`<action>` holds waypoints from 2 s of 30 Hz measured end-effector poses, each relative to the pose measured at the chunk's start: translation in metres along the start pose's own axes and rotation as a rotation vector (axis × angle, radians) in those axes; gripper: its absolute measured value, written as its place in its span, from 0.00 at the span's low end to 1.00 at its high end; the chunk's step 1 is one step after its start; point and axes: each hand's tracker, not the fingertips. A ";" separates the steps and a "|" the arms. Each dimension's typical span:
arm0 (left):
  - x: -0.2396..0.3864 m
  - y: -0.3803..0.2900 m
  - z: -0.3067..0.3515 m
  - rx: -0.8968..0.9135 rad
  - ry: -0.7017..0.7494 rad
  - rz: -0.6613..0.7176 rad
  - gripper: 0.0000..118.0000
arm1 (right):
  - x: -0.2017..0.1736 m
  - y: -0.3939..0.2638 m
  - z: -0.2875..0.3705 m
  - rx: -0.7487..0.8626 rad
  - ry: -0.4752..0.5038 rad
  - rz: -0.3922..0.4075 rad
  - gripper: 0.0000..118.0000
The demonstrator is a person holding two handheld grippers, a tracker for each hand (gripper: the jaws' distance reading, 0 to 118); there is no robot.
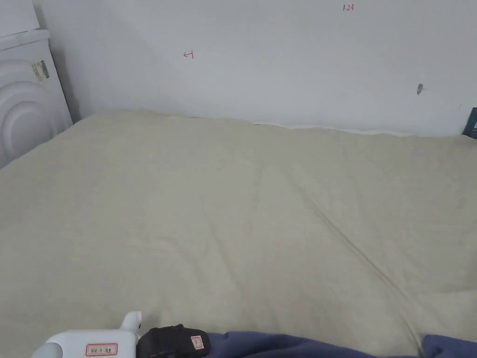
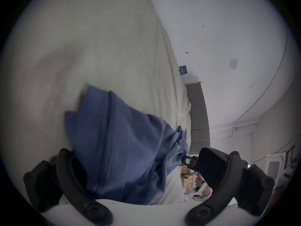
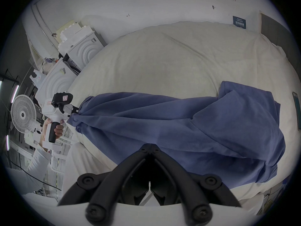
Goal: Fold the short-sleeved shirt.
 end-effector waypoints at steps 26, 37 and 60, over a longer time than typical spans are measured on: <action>0.144 -0.045 0.015 0.089 0.152 -0.033 0.09 | 0.062 -0.033 0.052 0.065 -0.032 -0.127 0.00; 0.232 -0.069 -0.157 -0.204 0.169 -0.249 0.09 | 0.102 -0.053 0.095 0.136 -0.069 -0.200 0.00; 0.278 -0.094 -0.187 -0.255 0.140 -0.268 0.89 | 0.137 -0.069 0.107 0.148 -0.089 -0.251 0.00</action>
